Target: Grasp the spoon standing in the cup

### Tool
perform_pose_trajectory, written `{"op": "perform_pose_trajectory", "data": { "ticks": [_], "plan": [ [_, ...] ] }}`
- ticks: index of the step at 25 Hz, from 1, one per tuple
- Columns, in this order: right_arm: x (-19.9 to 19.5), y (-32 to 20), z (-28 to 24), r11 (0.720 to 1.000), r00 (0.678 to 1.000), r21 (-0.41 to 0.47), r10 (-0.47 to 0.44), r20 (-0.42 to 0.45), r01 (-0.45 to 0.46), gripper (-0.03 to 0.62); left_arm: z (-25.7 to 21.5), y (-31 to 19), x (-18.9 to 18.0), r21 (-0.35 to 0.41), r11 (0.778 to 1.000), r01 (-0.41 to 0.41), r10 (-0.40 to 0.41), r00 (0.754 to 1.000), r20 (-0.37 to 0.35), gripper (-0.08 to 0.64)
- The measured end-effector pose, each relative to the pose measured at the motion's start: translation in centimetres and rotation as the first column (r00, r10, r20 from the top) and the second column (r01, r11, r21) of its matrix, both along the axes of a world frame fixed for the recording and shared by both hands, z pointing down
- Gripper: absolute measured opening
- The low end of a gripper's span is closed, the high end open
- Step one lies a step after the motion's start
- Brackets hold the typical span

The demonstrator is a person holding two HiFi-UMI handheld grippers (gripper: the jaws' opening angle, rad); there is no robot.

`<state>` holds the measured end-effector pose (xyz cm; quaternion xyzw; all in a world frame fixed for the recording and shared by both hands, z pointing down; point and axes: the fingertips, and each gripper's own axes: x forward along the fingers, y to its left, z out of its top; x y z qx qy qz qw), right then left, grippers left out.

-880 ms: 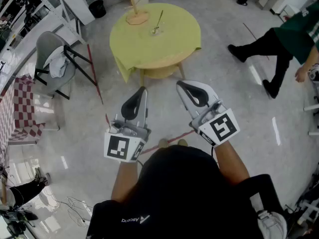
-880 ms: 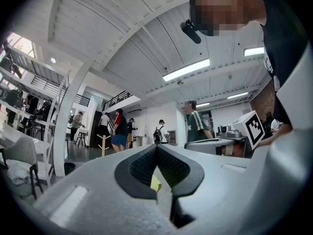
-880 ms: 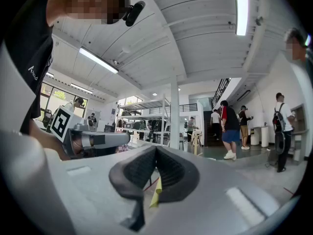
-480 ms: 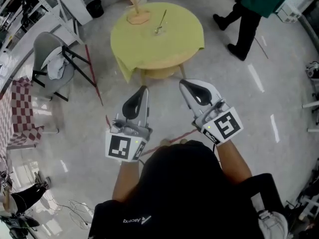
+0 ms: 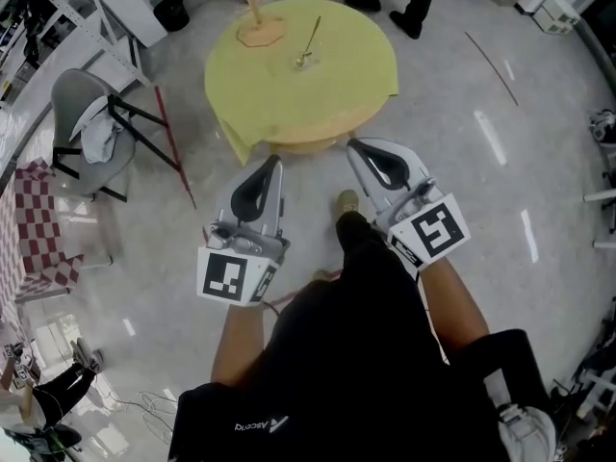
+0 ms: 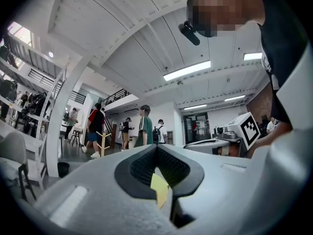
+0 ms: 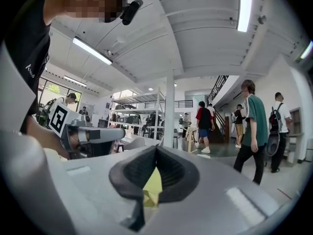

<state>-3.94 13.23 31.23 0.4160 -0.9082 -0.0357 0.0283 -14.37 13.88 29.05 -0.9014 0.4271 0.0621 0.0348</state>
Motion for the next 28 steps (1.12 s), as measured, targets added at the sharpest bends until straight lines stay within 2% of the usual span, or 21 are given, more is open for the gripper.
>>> {"op": "perform_pose_trajectory", "data": {
  "ticks": [4, 10, 15, 20, 24, 28],
  "plan": [
    [0.6, -6.3, 1.3, 1.0, 1.0, 0.005, 0.0, -0.031, 0.0, 0.003, 1.0, -5.8, 0.3, -0.002, 1.0, 0.017, -0.017, 1.0, 0.0, 0.011],
    [2.4, -18.5, 2.6, 1.0, 0.997, -0.011, -0.028, -0.067, 0.027, 0.003, 2.0, -17.4, 2.2, -0.015, 0.998, 0.066, -0.066, 0.997, 0.029, 0.011],
    [4.3, -28.4, 4.4, 0.997, 0.993, -0.05, -0.058, -0.103, 0.053, 0.003, 2.8, -26.7, 4.0, -0.035, 0.992, 0.123, -0.121, 0.991, 0.053, 0.011],
    [5.9, -36.4, 6.9, 0.992, 0.993, -0.112, -0.067, -0.097, 0.056, 0.003, 3.2, -34.1, 5.4, -0.041, 0.986, 0.16, -0.158, 0.986, 0.054, 0.011],
    [6.6, -41.0, 9.7, 0.98, 0.993, -0.198, -0.056, -0.103, 0.035, 0.065, 3.5, -38.2, 5.5, -0.042, 0.983, 0.177, -0.175, 0.983, 0.052, 0.011],
    [6.3, -44.4, 13.2, 0.949, 0.994, -0.315, -0.04, -0.098, 0.007, 0.133, 4.6, -41.2, 5.1, -0.051, 0.983, 0.175, -0.172, 0.983, 0.056, 0.011]
  ]
}}
